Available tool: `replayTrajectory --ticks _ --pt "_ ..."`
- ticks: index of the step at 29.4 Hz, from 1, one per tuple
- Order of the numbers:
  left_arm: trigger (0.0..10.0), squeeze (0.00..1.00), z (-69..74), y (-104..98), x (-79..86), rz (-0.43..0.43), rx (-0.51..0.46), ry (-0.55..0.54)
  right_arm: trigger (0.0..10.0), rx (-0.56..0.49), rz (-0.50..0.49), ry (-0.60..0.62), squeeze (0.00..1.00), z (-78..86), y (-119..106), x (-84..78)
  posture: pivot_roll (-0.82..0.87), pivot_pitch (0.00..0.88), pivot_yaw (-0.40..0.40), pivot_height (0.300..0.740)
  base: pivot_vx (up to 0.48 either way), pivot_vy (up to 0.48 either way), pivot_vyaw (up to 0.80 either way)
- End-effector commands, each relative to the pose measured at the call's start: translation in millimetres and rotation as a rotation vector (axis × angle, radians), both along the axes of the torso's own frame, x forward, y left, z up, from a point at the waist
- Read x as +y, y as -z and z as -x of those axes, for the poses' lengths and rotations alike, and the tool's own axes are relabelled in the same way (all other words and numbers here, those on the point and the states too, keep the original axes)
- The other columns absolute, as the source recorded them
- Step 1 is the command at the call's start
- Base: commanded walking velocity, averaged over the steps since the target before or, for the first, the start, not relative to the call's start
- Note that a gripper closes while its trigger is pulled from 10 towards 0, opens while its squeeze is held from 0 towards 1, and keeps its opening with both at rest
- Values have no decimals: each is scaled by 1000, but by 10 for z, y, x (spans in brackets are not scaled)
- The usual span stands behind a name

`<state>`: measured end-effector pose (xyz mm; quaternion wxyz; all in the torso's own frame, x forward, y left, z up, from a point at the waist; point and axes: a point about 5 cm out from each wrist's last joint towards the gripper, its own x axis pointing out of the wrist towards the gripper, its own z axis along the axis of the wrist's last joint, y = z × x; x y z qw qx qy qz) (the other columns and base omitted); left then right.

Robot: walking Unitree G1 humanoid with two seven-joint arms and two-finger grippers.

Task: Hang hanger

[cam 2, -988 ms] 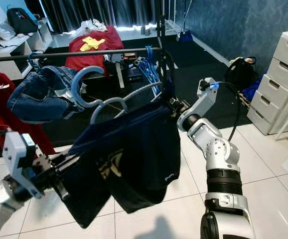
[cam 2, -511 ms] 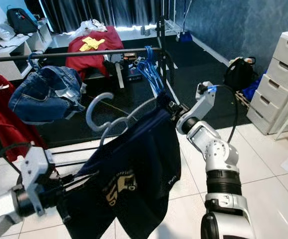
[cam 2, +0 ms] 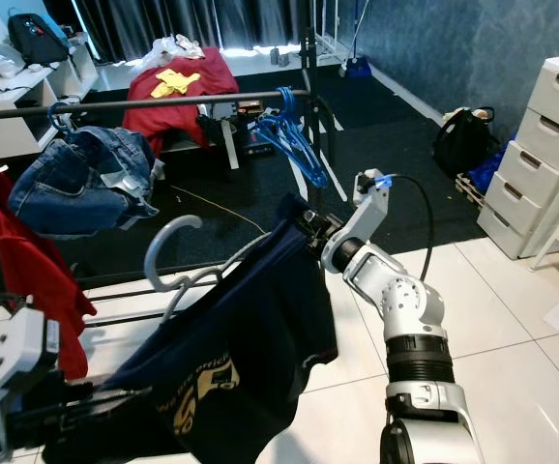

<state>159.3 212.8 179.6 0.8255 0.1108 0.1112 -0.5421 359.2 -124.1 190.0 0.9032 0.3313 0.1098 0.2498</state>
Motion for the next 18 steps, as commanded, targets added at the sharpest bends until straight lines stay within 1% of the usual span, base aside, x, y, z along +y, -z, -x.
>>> replayTrajectory --ticks 1,2,3,4,5,6,7,8,9,10,11,12,13,14,15,17,18 --pt "10000 0 162 162 -35 -90 168 142 0 -79 12 241 0 -57 -202 -508 -74 34 1 740 0 0 0" --pt "10000 0 162 162 -35 -90 168 142 0 -79 12 241 0 -57 -202 -508 -74 34 1 740 0 0 0" --pt "10000 0 132 273 -72 -158 188 138 0 -85 10 237 0 -57 -217 -501 -73 33 -1 740 0 0 0" --pt "10000 0 132 273 -72 -158 188 138 0 -85 10 237 0 -57 -217 -501 -73 33 -1 740 0 0 0" --pt "10000 0 108 347 -96 -205 197 134 0 -89 8 234 0 -57 -228 -496 -73 33 -1 740 0 0 0" --pt "10000 0 47 439 -138 -236 202 111 0 -98 3 220 0 -55 -244 -470 -74 34 -4 740 0 0 0" --pt "10000 0 47 439 -138 -236 202 111 0 -98 3 220 0 -55 -244 -470 -74 34 -4 740 0 0 0" --pt "10000 0 -126 531 -178 -246 167 16 0 -116 -6 178 0 -39 -263 -406 -71 34 -4 740 0 0 0" --pt "10000 0 -126 531 -178 -246 167 16 0 -116 -6 178 0 -39 -263 -406 -71 34 -4 740 0 0 0" --pt "10000 0 -300 596 -206 -247 144 -88 0 -139 -9 110 0 -5 -285 -315 -76 33 -3 740 0 0 0" --pt "10000 0 -300 596 -206 -247 144 -88 0 -139 -9 110 0 -5 -285 -315 -76 33 -3 740 0 0 0" --pt "10000 0 -583 671 -222 -268 90 -262 0 -186 -17 -24 0 82 -329 -153 -78 33 -1 740 0 0 0" --pt "10000 0 -644 681 -215 -275 77 -304 0 -197 -17 -61 0 110 -338 -115 -78 33 -1 740 0 0 0" --pt "10000 0 -725 666 -193 -260 61 -376 0 -203 -12 -105 0 144 -340 -77 -80 32 0 740 0 0 0" --pt "10000 0 -725 666 -193 -260 61 -376 0 -203 -12 -105 0 144 -340 -77 -80 32 0 740 0 0 0" --pt "10000 0 -897 595 -101 -206 29 -550 0 -208 16 -200 0 228 -315 -7 -79 33 2 740 0 0 0" --pt "10000 0 -897 595 -101 -206 29 -550 0 -208 16 -200 0 228 -315 -7 -79 33 2 740 0 0 0"
